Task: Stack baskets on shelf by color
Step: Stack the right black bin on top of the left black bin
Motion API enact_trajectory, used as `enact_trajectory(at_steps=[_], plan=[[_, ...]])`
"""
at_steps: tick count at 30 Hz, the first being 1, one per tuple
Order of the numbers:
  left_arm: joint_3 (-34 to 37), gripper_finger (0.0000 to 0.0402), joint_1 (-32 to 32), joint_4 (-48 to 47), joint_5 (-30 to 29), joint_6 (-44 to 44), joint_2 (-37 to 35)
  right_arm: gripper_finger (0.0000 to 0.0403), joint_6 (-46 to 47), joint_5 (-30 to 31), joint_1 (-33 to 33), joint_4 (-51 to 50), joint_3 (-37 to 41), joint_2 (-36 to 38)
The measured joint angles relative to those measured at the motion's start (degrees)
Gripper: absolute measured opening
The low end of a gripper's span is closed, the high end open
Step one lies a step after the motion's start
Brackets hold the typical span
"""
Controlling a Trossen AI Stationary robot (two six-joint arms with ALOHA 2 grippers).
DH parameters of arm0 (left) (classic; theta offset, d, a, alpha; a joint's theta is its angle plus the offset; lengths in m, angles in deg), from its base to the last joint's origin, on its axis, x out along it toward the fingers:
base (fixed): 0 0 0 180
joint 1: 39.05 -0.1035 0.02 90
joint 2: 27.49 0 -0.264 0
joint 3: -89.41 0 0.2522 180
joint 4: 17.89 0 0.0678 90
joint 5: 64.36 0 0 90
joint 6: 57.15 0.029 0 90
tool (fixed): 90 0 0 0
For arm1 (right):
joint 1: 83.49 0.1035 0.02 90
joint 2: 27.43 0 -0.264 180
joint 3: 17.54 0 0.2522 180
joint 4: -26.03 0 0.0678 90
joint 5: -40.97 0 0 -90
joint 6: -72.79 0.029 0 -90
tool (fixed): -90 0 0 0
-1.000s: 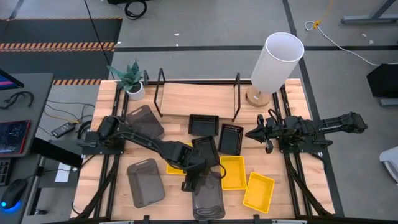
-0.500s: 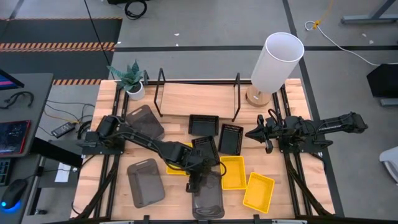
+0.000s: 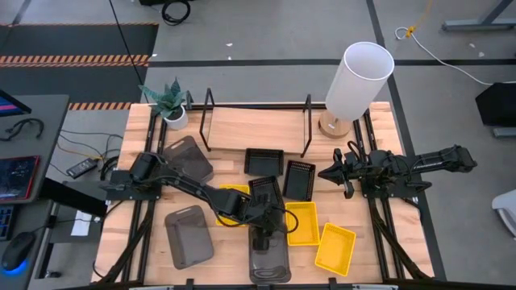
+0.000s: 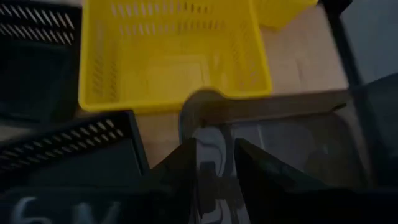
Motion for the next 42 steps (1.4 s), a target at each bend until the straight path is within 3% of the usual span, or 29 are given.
enact_trajectory(at_steps=[17, 30, 33, 38, 42], plan=[[-0.03, 0.0117, 0.07, 0.56, -4.35, 1.42, 2.24, 0.0025, 0.00, 0.02, 0.00, 0.29, -0.01, 0.00], [-0.02, 0.0115, 0.07, 0.12, -0.93, 2.63, 3.77, 0.0025, 0.00, 0.02, 0.02, 0.28, 0.00, -0.02], [-0.02, 0.0094, 0.07, 0.13, -0.90, 2.62, 3.77, 0.0025, 0.00, 0.02, 0.01, 0.28, -0.01, -0.01], [-0.02, 0.0017, -0.07, 0.21, -0.02, 2.36, 3.77, 0.0025, 0.00, 0.00, 0.00, 0.28, 0.00, 0.00], [-0.02, 0.0011, -0.10, 0.22, 1.59, 1.53, 3.72, 0.0025, 0.00, 0.02, 0.00, 0.28, 0.00, 0.00]])
